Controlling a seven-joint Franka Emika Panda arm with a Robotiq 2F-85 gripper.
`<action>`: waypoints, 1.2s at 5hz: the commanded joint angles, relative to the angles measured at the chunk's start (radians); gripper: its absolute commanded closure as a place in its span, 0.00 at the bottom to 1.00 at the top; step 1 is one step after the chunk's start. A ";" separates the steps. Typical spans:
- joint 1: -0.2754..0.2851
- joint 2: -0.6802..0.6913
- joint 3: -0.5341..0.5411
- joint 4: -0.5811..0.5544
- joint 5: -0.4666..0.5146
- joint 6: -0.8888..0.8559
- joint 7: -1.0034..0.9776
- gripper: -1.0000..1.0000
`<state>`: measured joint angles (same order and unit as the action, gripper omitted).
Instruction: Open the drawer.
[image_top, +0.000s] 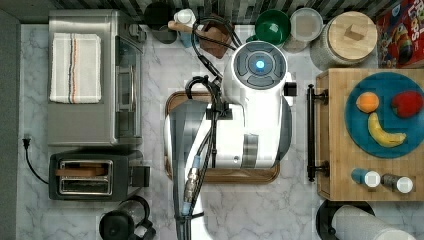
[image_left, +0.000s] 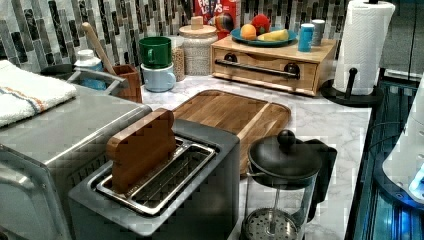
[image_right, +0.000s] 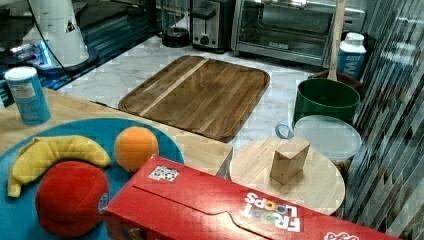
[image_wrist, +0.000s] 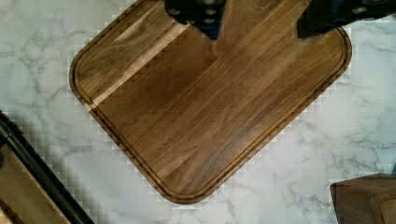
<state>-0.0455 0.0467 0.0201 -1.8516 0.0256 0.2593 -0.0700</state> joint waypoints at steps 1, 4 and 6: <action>-0.006 0.000 0.000 -0.003 0.000 0.002 -0.001 0.00; -0.052 -0.038 -0.025 -0.094 -0.094 0.076 -0.408 0.00; -0.087 -0.078 -0.066 -0.175 -0.158 0.185 -0.717 0.00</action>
<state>-0.1182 0.0465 -0.0055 -2.0039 -0.0688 0.4072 -0.7300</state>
